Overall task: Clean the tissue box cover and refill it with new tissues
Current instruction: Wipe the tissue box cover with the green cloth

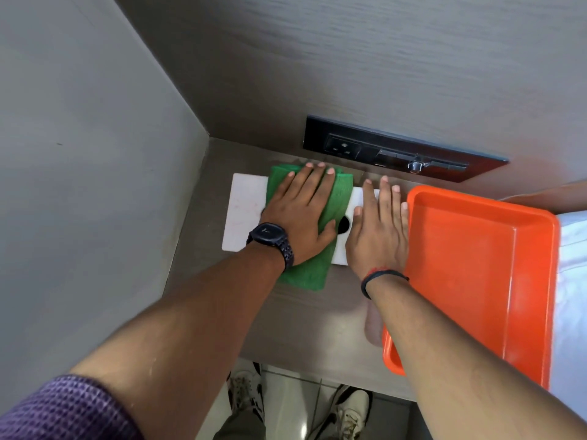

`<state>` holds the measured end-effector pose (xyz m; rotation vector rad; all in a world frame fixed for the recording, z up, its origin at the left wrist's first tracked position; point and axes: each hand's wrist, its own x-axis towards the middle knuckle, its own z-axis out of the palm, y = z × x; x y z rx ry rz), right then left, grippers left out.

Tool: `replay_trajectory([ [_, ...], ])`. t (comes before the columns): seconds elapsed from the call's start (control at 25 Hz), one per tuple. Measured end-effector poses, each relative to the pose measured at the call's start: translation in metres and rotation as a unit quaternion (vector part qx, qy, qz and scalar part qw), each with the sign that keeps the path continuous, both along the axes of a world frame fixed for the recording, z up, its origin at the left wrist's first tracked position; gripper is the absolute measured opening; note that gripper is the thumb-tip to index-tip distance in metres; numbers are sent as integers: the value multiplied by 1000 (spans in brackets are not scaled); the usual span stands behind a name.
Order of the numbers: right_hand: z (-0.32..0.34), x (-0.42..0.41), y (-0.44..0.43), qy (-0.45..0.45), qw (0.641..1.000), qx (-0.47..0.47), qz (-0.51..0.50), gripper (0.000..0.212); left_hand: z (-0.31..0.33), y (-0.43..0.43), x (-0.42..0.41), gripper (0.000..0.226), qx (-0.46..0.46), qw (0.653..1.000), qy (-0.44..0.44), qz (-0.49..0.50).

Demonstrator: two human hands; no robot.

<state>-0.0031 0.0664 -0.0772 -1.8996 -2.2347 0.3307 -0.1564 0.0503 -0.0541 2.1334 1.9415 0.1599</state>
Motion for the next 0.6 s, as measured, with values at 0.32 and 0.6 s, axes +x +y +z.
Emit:
replay_trajectory([
  [0.32, 0, 0, 0, 2, 1000, 4, -6, 50, -7, -12, -61, 70, 7, 999, -1, 31],
  [0.6, -1, -1, -1, 0, 1000, 7, -8, 50, -3, -16, -42, 71, 14, 997, -14, 70],
])
